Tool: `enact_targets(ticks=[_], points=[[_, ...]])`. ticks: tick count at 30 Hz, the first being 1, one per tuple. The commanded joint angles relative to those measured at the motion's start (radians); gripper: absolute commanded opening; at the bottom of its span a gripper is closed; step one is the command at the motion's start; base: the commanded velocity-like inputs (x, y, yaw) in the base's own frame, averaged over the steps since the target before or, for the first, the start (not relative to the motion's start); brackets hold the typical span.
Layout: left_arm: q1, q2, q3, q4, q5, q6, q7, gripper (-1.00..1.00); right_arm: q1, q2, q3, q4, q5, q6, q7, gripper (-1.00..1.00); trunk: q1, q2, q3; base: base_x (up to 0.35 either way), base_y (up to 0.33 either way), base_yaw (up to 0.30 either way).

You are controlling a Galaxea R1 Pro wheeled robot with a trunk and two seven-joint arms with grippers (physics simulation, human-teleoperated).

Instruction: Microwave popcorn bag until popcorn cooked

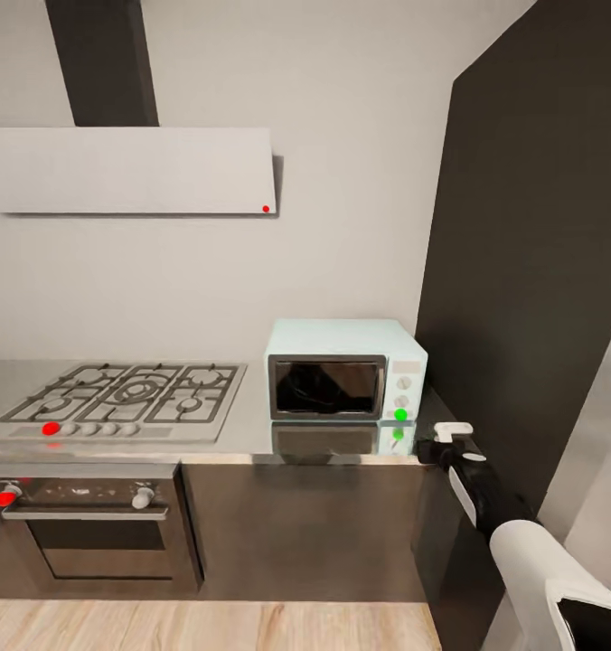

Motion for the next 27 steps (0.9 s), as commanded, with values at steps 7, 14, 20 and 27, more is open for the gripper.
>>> enact_targets(ticks=[7,14,20,27], points=[[-0.001,0.0,-0.009,0.0,0.008,-0.002,0.003,1.0,0.0,0.01,-0.003,0.082,0.007,0.042,0.002,-1.0,0.0,-0.001,-0.002,-0.344,0.0,0.0],[-0.001,0.0,-0.009,0.0,0.007,-0.002,0.003,1.0,0.006,0.009,-0.002,0.541,0.007,-0.252,-0.028,-1.0,0.0,-0.001,-0.002,-0.131,0.0,0.0],[-0.001,0.001,-0.009,0.001,0.013,-0.002,0.003,1.0,0.266,0.004,-0.002,0.574,0.004,-0.272,-0.037,-1.0,0.0,-0.001,-0.002,-0.002,0.0,0.0],[-0.001,0.001,-0.009,0.002,0.013,-0.002,0.003,1.0,0.534,0.014,-0.002,0.576,0.002,-0.276,-0.039,-1.0,0.0,-0.001,-0.002,0.0,0.0,0.0]])
